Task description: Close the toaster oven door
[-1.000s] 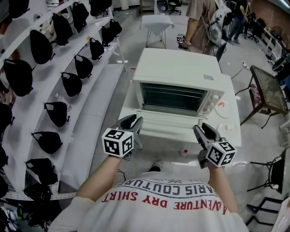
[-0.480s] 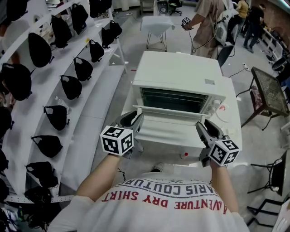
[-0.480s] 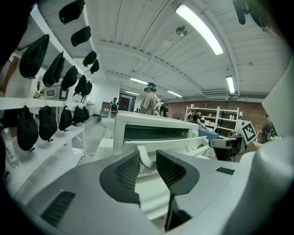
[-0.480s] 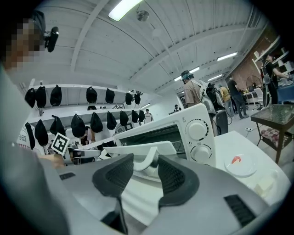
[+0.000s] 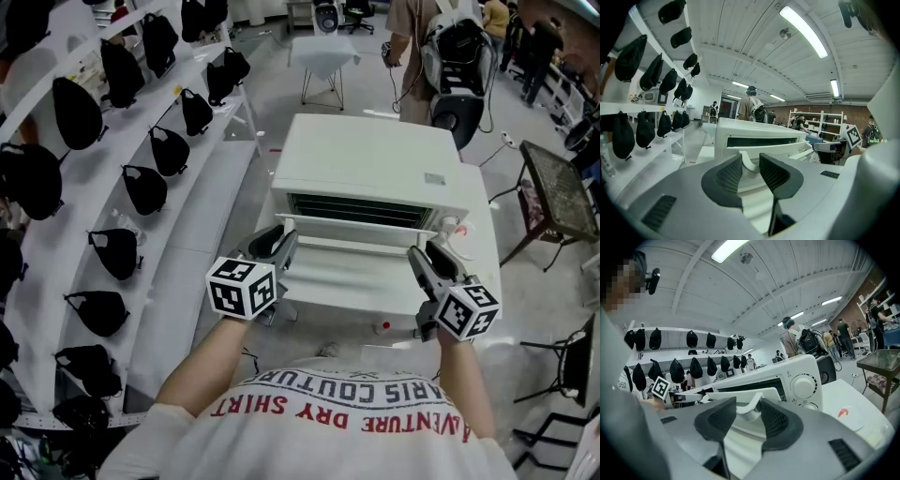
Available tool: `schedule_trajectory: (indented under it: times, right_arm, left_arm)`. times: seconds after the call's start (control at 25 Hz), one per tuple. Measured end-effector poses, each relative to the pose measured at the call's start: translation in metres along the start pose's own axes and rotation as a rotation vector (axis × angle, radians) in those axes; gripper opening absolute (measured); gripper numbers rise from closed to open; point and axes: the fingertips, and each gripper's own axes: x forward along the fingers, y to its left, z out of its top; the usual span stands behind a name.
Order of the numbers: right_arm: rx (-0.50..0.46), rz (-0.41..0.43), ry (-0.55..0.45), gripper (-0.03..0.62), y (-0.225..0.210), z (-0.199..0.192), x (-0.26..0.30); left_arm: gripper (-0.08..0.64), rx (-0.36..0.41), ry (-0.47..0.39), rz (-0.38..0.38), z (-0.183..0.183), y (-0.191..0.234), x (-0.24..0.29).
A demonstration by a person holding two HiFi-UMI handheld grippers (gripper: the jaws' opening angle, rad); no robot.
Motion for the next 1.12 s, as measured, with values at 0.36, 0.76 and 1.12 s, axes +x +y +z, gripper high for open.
schedule_trajectory:
  times: [0.36, 0.76, 1.12]
  right_arm:
    - [0.003, -0.017, -0.013, 0.172, -0.008, 0.017, 0.015]
    - [0.003, -0.042, -0.03, 0.164, -0.017, 0.028, 0.03]
    - [0.007, -0.045, -0.032, 0.164, -0.019, 0.032, 0.031]
  left_arm:
    - [0.123, -0.015, -0.003, -0.018, 0.017, 0.008, 0.016]
    - [0.124, -0.009, -0.01, -0.031, 0.029, 0.015, 0.033]
    - [0.133, -0.019, 0.003, -0.083, 0.033, 0.015, 0.037]
